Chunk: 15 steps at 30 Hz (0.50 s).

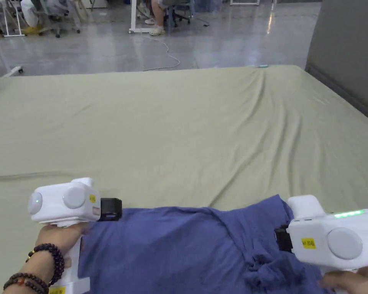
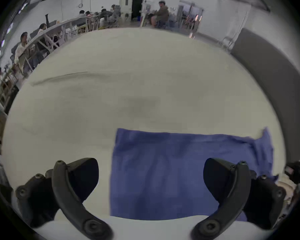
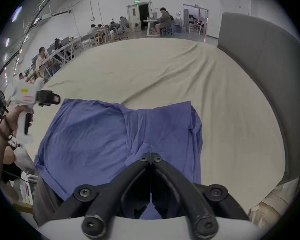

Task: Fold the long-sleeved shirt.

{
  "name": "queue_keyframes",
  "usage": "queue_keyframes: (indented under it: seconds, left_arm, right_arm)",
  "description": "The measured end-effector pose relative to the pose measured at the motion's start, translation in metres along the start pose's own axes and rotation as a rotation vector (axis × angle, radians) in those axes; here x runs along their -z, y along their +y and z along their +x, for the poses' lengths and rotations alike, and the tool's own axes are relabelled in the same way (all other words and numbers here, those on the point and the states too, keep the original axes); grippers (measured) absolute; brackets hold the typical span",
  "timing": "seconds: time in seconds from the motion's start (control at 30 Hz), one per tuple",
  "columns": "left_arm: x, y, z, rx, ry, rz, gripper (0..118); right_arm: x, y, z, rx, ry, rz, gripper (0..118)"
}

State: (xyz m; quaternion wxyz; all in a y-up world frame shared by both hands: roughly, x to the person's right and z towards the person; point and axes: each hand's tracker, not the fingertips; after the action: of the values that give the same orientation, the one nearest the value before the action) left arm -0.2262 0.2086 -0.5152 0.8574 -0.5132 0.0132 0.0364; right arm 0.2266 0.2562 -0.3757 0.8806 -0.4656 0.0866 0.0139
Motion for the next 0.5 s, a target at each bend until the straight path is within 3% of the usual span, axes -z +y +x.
queue_keyframes:
  seconds: [0.1,0.17,0.2,0.27,0.3,0.33,0.4,0.43,0.5]
  left_arm:
    - [0.028,0.007,-0.001,-0.009,0.061,-0.023,118]
    - [0.041,0.007,0.001,-0.002,0.072,-0.03,108]
    - [0.047,0.006,0.0,0.009,0.066,-0.044,86]
    - [0.043,0.001,0.008,0.021,0.091,-0.049,63]
    - [0.037,0.0,0.011,0.022,0.095,-0.02,38]
    - [0.03,0.0,0.011,0.029,0.068,-0.028,3]
    - [0.018,-0.002,0.011,0.049,0.009,-0.001,0]
    - [0.012,-0.002,0.011,0.016,-0.027,0.016,0]
    - [0.003,-0.002,0.011,0.022,-0.028,0.024,0]
  right_arm:
    - [0.001,0.003,0.004,-0.014,-0.004,-0.021,0]
    - [0.004,0.009,0.013,-0.031,-0.031,-0.026,0]
    - [0.006,0.012,0.016,-0.033,-0.042,-0.025,0]
    - [0.015,0.022,0.027,-0.033,-0.065,-0.031,0]
    - [0.018,0.027,0.032,-0.024,-0.076,-0.032,0]
    - [0.024,0.035,0.038,-0.009,-0.085,-0.028,1]
    - [0.037,0.053,0.053,0.037,-0.086,-0.016,30]
    - [0.046,0.063,0.061,0.07,-0.089,-0.015,30]
    - [0.068,0.084,0.07,0.107,-0.106,-0.039,50]
